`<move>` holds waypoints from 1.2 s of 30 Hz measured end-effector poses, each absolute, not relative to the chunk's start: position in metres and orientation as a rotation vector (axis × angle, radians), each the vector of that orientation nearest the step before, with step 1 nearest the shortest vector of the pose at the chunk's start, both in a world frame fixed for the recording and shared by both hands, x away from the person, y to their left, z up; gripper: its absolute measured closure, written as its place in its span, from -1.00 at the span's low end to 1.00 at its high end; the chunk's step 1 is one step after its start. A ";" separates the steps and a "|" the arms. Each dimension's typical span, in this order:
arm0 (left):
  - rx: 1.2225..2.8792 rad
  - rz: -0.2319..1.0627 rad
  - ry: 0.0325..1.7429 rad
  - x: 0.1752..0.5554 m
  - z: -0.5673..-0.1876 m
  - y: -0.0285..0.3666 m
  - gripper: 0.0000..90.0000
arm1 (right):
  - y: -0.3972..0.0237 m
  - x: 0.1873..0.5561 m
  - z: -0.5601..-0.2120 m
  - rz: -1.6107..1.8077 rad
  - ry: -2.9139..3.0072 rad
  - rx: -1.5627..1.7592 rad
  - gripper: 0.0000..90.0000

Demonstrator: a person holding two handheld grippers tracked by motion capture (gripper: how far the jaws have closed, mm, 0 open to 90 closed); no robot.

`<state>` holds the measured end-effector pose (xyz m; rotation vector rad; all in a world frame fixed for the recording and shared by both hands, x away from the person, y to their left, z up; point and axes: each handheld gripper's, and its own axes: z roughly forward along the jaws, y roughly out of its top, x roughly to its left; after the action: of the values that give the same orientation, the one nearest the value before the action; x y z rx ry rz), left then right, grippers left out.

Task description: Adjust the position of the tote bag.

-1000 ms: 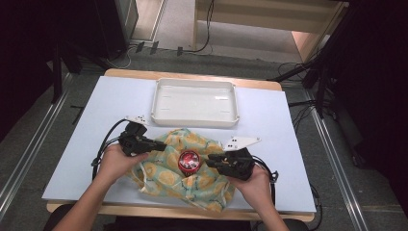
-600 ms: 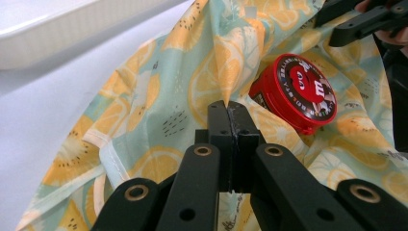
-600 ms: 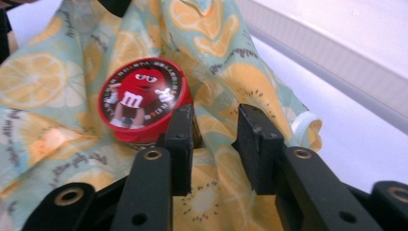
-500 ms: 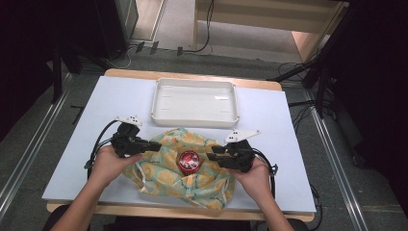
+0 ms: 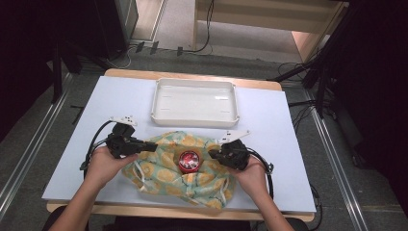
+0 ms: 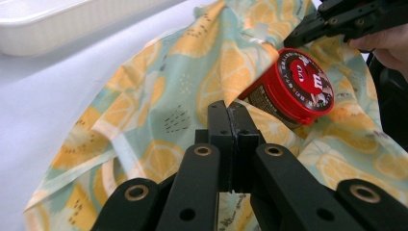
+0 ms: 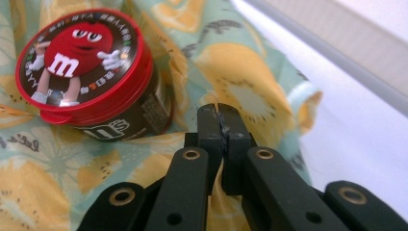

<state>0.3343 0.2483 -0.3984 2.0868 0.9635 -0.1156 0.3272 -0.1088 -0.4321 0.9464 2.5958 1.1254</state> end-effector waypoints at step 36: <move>2.026 -0.051 0.948 0.326 -0.377 0.258 0.52 | -0.122 0.321 -0.384 1.308 2.494 0.950 0.63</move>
<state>0.3255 0.2583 -0.3773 2.0262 0.9484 -0.0507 0.3207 -0.1225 -0.3843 0.9503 2.4940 1.3078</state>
